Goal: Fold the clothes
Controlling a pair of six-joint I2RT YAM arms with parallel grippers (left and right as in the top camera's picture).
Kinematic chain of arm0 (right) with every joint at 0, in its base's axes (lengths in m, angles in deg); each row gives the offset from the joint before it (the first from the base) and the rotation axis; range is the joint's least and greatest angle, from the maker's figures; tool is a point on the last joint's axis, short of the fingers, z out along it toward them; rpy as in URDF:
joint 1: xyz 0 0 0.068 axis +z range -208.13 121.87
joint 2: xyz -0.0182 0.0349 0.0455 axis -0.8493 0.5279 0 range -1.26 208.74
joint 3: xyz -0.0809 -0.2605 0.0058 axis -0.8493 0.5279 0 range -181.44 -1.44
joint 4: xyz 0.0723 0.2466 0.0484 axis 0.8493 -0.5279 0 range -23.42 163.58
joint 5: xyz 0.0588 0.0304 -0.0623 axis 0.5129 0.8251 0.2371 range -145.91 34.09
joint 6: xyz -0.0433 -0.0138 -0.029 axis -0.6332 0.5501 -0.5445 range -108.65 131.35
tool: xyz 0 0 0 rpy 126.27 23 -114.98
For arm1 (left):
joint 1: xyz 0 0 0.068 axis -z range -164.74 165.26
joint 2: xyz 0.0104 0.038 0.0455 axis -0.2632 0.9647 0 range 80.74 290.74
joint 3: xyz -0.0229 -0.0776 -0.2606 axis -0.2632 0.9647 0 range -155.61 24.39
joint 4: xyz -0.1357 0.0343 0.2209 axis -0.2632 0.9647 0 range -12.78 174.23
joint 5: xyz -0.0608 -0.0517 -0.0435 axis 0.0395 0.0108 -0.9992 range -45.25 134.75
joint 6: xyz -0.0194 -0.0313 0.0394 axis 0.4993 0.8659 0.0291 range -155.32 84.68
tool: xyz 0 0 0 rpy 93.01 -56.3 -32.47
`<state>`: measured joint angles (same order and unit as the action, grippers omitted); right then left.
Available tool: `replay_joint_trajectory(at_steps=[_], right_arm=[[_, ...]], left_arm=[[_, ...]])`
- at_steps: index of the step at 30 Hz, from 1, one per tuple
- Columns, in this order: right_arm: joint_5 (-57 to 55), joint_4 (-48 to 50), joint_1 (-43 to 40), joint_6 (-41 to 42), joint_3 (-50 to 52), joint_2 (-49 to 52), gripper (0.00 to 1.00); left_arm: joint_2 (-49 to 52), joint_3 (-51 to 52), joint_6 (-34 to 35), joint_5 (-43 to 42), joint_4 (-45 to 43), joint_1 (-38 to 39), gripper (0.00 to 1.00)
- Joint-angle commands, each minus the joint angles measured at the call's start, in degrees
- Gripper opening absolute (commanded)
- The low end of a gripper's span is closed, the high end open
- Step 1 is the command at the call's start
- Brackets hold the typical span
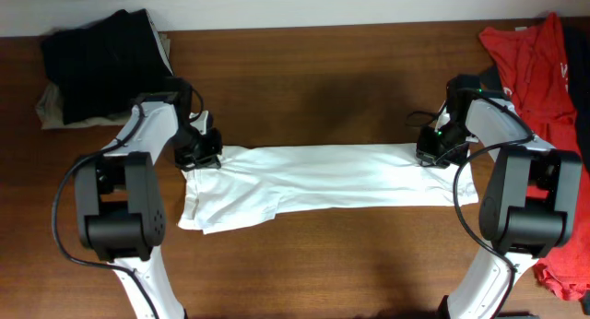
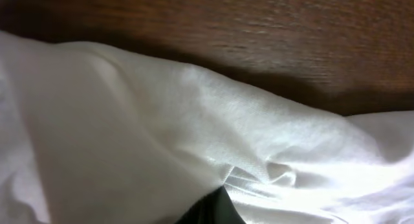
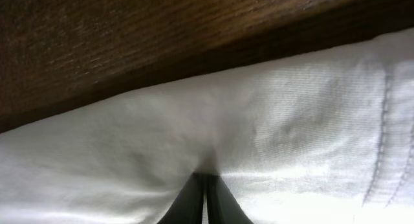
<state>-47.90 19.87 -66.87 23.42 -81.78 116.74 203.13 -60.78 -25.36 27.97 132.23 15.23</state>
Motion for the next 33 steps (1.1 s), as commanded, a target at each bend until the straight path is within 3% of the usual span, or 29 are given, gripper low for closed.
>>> replay_joint_trajectory(at_steps=[1,5,9,13,14,15,16,18,21,30,32,33], right_arm=[[-4.22,0.61,0.11,0.33,1.11,0.68,0.08],[-4.22,0.37,0.11,0.37,-1.18,0.68,0.09],[-9.03,-5.18,0.09,0.39,-10.14,0.66,0.16],[-9.90,-15.17,-0.66,0.37,-21.94,0.66,0.61],[-9.77,-16.63,-0.98,0.37,-23.17,0.66,0.76],[-9.77,-16.96,-1.42,0.35,-23.10,0.66,0.91],[-9.66,-16.50,-2.45,0.35,-21.94,0.68,1.00],[-3.41,-15.23,-5.33,-2.86,-19.54,0.85,0.99],[16.00,-11.91,-9.99,-17.90,-12.90,0.87,0.99],[22.64,-2.49,-7.89,-20.63,3.93,0.87,0.99],[22.64,-1.70,-5.05,-20.61,5.97,0.90,0.91],[22.62,-1.70,-3.78,-20.35,6.32,0.90,0.79]], left_arm=[[4.24,3.26,0.09,12.55,0.13,-6.75,0.01],[4.24,0.85,-3.45,12.55,1.88,-14.16,0.01],[4.22,-6.54,-4.46,12.55,7.08,-15.63,0.01],[4.13,-20.85,-4.44,12.50,18.25,-15.56,0.03],[4.13,-23.04,-4.42,12.04,20.33,-15.52,0.24],[4.13,-23.91,-4.42,11.47,21.53,-15.52,0.61],[4.15,-23.82,-4.42,11.47,22.29,-15.52,0.99],[4.15,-23.41,-4.42,11.47,23.32,-15.52,0.99],[4.15,-23.41,-3.85,11.45,23.93,-15.52,0.99],[4.15,-23.41,-3.32,10.99,24.35,-15.52,0.99],[4.15,-23.30,-3.32,10.99,24.37,-15.52,0.99],[4.15,-23.19,-3.32,10.99,24.37,-15.52,0.99]])
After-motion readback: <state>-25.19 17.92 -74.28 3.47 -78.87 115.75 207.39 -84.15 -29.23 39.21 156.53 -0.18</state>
